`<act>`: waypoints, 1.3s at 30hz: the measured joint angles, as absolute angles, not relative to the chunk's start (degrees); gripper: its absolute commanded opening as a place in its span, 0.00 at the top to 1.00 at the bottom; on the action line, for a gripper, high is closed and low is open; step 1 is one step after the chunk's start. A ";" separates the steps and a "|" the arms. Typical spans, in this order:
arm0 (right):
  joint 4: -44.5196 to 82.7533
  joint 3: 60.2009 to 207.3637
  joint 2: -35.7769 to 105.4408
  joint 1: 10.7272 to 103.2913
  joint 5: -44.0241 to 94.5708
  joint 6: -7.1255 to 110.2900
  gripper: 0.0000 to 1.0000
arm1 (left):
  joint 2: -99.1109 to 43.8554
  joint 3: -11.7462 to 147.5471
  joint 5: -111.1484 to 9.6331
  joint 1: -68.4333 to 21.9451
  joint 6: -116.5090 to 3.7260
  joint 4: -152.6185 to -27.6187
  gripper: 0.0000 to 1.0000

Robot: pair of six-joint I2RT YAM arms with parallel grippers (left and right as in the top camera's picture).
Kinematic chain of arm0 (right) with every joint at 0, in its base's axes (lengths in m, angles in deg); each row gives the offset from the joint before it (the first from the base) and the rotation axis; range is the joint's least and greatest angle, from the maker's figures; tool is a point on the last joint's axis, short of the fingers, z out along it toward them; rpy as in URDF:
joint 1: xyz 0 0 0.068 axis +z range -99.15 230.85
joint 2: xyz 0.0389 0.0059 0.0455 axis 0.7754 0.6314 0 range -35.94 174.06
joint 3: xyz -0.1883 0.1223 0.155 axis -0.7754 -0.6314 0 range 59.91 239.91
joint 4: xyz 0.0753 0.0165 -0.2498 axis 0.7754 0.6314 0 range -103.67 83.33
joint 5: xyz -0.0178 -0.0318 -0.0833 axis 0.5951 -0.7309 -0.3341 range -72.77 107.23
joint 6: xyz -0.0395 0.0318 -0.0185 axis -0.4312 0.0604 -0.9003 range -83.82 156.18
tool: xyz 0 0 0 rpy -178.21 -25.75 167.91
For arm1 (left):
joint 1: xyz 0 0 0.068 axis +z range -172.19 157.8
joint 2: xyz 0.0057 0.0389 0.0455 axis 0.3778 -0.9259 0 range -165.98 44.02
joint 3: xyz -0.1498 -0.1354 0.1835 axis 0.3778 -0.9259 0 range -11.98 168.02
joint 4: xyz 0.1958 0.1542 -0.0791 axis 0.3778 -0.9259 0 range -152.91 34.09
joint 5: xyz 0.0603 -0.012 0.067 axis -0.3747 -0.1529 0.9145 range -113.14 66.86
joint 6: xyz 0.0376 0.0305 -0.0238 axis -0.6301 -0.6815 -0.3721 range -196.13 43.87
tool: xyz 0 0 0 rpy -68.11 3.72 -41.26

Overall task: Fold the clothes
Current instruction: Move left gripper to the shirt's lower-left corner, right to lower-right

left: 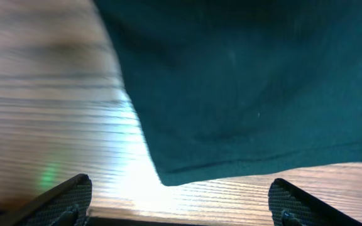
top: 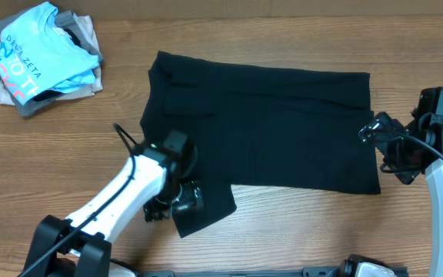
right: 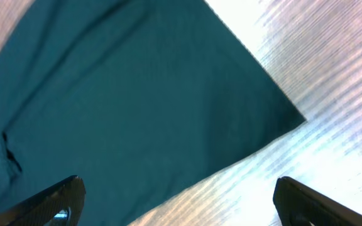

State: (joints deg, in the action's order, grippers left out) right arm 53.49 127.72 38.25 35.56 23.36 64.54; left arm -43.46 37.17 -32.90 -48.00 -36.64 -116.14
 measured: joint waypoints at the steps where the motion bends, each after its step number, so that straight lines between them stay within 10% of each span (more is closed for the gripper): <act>1: 52.55 127.70 38.25 35.25 23.43 64.63 0.00 | -43.46 36.47 -33.21 -49.00 -35.97 -115.31 0.06; 39: 49.29 127.70 42.41 30.25 23.21 66.14 0.00 | -38.74 25.87 -33.69 -57.35 -25.56 -104.25 0.10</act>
